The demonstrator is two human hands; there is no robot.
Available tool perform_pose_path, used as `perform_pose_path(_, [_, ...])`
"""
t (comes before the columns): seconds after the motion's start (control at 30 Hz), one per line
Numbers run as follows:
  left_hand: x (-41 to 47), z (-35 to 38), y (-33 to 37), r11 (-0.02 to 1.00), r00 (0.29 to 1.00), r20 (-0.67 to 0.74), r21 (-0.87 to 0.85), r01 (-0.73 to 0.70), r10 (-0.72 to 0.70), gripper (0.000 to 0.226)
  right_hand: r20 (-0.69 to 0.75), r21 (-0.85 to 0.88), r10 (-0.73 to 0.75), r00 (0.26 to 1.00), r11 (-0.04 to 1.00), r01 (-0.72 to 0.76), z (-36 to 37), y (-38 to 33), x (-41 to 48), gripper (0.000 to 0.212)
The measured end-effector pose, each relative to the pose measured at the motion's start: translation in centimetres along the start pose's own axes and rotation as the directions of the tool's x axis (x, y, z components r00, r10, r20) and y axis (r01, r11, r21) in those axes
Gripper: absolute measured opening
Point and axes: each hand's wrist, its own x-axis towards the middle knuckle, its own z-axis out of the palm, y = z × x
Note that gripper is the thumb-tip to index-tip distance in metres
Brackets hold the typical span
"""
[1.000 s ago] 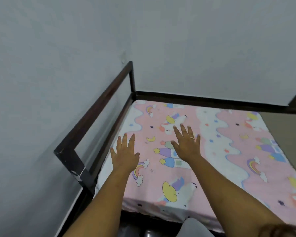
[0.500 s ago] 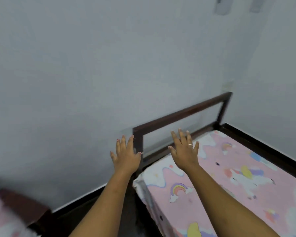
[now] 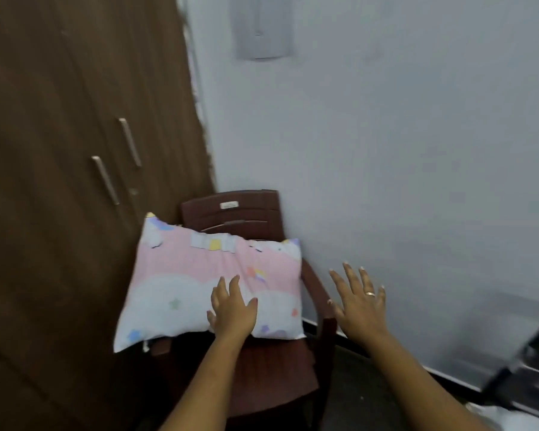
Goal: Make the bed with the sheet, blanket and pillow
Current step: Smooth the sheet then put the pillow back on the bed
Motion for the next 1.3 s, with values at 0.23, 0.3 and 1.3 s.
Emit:
perform_pose_path(0.23, [7.3, -4.4, -10.7, 0.950, 0.963, 0.003, -0.159, 0.268, -0.271, 0.061, 0.118, -0.037, -0.180, 0.977, 0.982, 0.185, 3.6, -11.1, 7.0, 0.061])
perform_pose_path(0.3, [10.3, -5.7, -12.9, 0.905, 0.936, 0.005, -0.252, 0.342, -0.352, 0.059, 0.148, -0.036, -0.190, 0.971, 0.980, 0.197, 4.5, -13.7, 9.5, 0.061])
perform_pose_path(1.3, [25.3, -0.4, -26.3, -0.018, 0.374, 0.271, -0.830, 0.558, -0.887, 0.112, 0.624, 0.102, -0.273, 0.733, 0.958, 0.269, 16.9, -25.6, 37.3, 0.080])
